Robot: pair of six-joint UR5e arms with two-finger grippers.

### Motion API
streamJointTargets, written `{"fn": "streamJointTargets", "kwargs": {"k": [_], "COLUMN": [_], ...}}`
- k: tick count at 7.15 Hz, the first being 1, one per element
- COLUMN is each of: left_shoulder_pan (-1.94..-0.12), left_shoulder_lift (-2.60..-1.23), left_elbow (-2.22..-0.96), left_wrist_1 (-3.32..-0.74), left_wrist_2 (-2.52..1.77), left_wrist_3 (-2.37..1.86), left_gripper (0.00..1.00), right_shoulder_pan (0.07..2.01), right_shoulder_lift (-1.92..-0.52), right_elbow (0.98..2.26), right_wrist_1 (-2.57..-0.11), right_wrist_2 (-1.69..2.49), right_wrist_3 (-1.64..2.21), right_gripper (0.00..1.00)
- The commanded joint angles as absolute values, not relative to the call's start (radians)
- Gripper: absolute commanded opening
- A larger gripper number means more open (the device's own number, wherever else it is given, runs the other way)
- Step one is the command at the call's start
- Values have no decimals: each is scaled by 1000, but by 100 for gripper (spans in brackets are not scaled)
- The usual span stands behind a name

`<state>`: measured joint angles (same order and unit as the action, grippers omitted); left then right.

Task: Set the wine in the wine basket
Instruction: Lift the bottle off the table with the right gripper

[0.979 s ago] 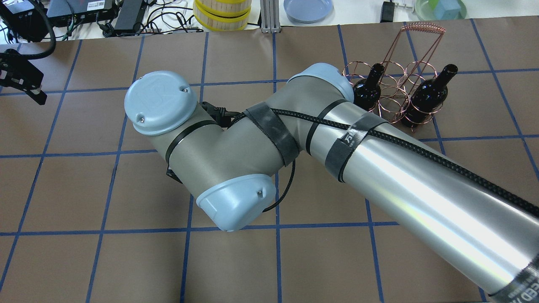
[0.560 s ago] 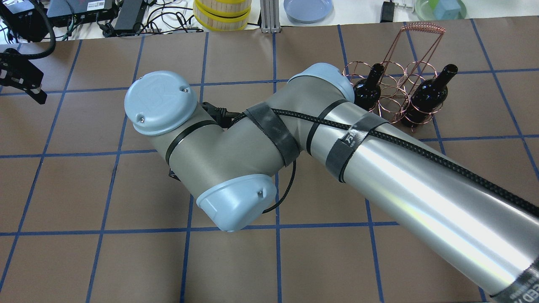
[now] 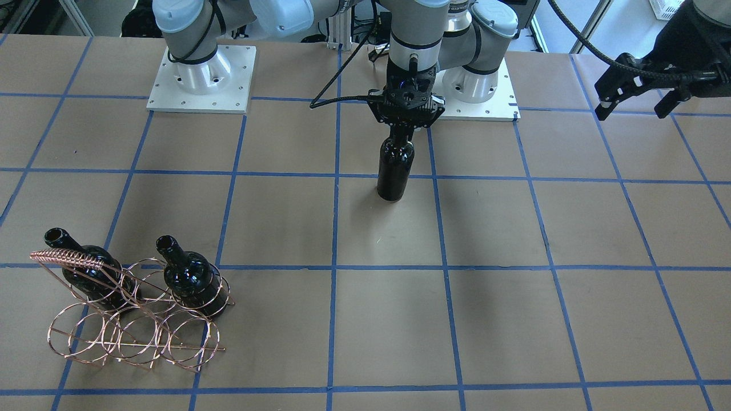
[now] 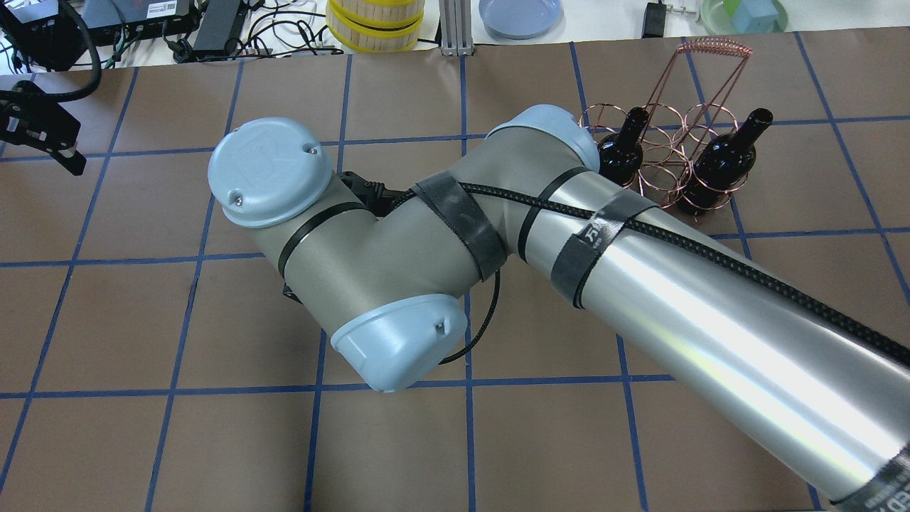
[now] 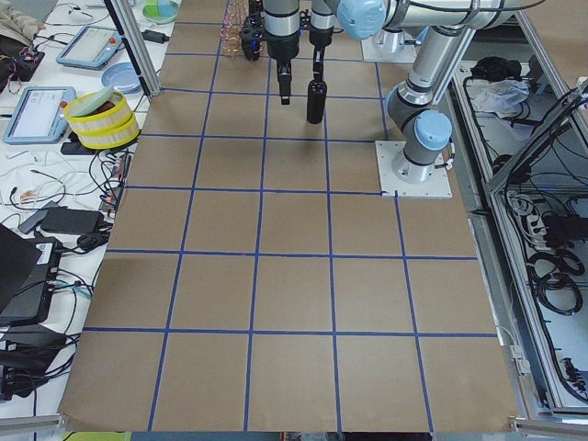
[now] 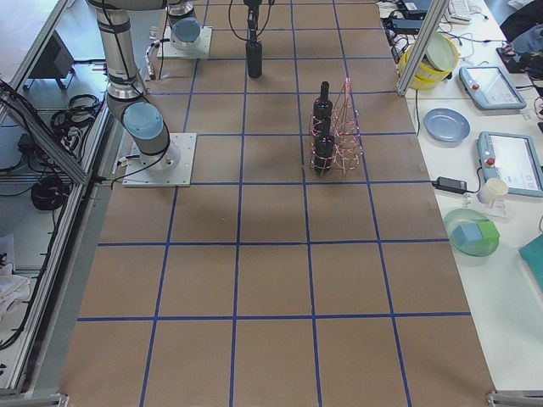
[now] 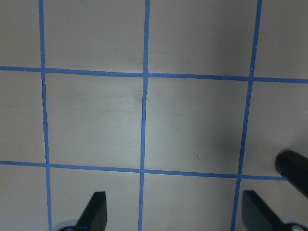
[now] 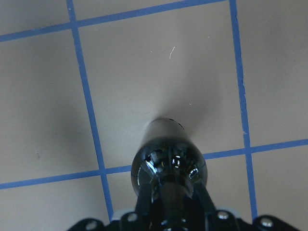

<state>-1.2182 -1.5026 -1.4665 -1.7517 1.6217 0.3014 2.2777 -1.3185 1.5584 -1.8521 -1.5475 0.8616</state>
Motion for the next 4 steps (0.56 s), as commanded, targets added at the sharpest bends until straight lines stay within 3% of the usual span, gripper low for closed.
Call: {"fn": "streamJointTargets", "kwargs": {"k": [1,4], "left_shoulder_pan": [-1262,-1287], "left_shoulder_lift": [-1497,-1493], "left_elbow": [-1466,-1471], "left_wrist_1": [-1752,-1759], "left_wrist_2": [1621,1609], "left_wrist_3": [293,270], "left_gripper": [100,100], "right_shoulder_pan": [2261,2023], "right_shoulder_lift": [-1356,-1503], "right_elbow": [1549,1537], "right_wrist_1": [-1810,-1668], "right_wrist_2": [-1552,-1539], "right_wrist_3": [850,715], "right_gripper": [0,1]}}
